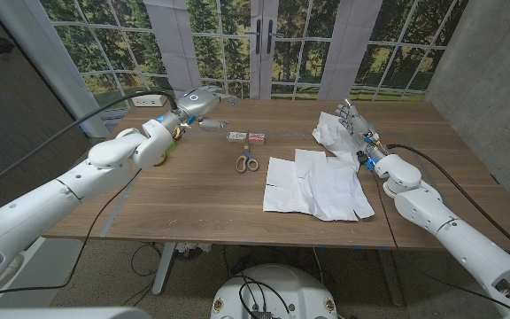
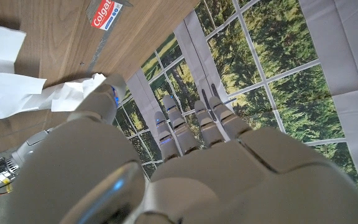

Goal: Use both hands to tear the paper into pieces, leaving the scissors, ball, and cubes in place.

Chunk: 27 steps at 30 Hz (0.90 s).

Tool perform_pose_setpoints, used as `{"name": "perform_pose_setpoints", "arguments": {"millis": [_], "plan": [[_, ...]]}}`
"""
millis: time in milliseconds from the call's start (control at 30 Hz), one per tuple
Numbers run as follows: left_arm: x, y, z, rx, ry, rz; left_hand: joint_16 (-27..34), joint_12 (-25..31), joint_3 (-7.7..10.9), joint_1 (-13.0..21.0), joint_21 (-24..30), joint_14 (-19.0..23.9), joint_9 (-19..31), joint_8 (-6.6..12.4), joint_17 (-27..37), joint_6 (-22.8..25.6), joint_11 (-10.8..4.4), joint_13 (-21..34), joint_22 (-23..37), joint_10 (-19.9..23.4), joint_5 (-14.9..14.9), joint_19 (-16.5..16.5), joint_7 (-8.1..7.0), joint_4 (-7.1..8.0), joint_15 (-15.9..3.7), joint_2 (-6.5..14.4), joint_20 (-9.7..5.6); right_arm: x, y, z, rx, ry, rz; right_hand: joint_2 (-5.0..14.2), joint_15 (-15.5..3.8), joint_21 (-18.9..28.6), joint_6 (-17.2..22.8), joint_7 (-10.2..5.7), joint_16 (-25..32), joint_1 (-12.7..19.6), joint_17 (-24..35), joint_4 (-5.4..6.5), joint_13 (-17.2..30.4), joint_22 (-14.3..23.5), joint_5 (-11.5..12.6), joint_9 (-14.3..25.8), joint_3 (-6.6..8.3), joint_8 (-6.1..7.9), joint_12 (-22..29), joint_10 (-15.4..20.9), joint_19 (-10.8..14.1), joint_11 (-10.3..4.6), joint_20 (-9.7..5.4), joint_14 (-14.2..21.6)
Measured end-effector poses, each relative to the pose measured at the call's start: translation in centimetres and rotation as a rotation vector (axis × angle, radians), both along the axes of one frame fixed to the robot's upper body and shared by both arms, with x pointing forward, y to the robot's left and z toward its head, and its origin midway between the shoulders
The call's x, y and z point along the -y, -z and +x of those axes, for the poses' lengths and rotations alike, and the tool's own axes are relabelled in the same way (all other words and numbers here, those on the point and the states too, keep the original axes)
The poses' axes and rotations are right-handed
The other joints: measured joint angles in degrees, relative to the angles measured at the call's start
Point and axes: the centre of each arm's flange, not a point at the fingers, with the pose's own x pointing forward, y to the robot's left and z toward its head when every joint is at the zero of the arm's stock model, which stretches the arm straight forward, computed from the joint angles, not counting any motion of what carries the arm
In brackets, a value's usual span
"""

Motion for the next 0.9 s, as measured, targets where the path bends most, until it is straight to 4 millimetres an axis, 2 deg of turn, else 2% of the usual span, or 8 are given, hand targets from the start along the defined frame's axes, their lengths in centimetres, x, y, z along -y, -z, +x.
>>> {"name": "perform_pose_setpoints", "arguments": {"millis": [400,567,900], "plan": [[0.5,-0.5,0.6,-0.006,-0.016,0.116,0.0,0.0,0.00,0.3,0.0,0.0,0.0,0.00,0.0,-0.2,0.13,0.0,0.0,0.1,0.0,0.0,0.19,0.00,0.00,0.2,0.00,-0.1,-0.1,0.3,-0.006,0.003,-0.008,0.00,0.00,0.0,0.0,0.00,0.0,0.0,-0.1,0.00,0.0,0.0,0.0,0.0,0.00,0.00,0.0,0.0,0.0,0.00,0.00,0.0],[0.8,-0.8,1.0,-0.011,-0.019,0.151,0.0,0.0,0.51,1.8,0.0,0.0,0.0,0.00,0.0,-0.2,0.11,0.2,-0.1,0.8,0.0,0.0,0.19,-0.29,0.00,1.3,0.00,-0.1,-0.1,0.4,-0.009,0.005,-0.008,0.00,0.00,0.0,0.2,-0.22,0.0,0.0,-0.1,0.00,0.0,0.0,0.0,0.0,0.00,0.00,0.0,0.0,0.0,0.00,0.00,0.0],[1.6,-1.0,1.7,-0.027,-0.024,0.227,-0.3,-0.4,1.05,2.9,0.0,-0.4,0.0,0.00,0.0,-1.0,0.14,-0.2,-0.2,0.5,-0.9,0.0,-0.04,-0.08,0.00,1.1,0.00,-0.1,0.0,0.5,-0.011,0.009,-0.006,0.00,0.00,0.0,0.2,-0.21,0.0,0.0,-0.1,0.00,0.0,0.0,0.0,0.0,0.00,0.00,0.0,0.2,-0.3,-0.21,0.31,0.0]]}}
